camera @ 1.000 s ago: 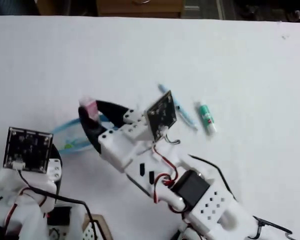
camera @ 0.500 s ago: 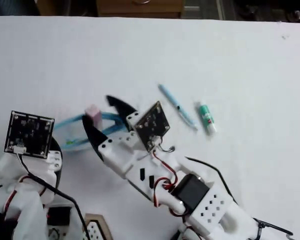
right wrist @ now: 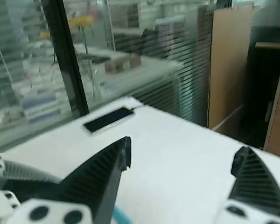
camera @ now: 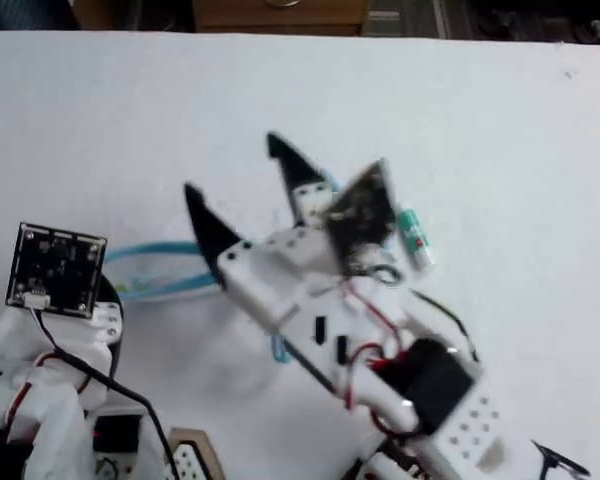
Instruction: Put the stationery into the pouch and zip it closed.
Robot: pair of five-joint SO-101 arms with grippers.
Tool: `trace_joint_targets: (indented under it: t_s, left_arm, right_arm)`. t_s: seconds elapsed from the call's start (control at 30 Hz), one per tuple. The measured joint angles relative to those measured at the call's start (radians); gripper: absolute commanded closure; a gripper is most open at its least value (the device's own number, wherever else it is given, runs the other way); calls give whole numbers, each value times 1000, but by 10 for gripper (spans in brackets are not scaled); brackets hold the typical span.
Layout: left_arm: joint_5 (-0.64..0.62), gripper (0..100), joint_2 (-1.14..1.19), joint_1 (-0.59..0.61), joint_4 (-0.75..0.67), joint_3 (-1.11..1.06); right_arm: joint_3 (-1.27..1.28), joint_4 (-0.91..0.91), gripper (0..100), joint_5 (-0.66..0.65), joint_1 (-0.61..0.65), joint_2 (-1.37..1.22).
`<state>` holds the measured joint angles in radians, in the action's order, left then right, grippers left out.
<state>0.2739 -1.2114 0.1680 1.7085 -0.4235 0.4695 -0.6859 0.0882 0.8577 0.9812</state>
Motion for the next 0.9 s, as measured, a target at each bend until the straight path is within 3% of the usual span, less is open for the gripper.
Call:
trace_joint_targets:
  t_s: [0.13, 0.37, 0.57, 0.73, 0.9]
  left_arm:
    - [0, 978, 0, -2, 0, 0]
    - [0, 978, 0, -2, 0, 0]
    - [0, 978, 0, -2, 0, 0]
    - [0, 978, 0, -2, 0, 0]
    - [0, 978, 0, -2, 0, 0]
  right_arm:
    - [-61, -46, 665, 0, -57, -3]
    - [-78, -135, 665, -20, -397, -318]
    - [-203, -331, 665, -245, -477, -795]
    - [-468, -514, 665, -471, -552, -1165]
    - [-845, -649, 665, -508, -621, -1530]
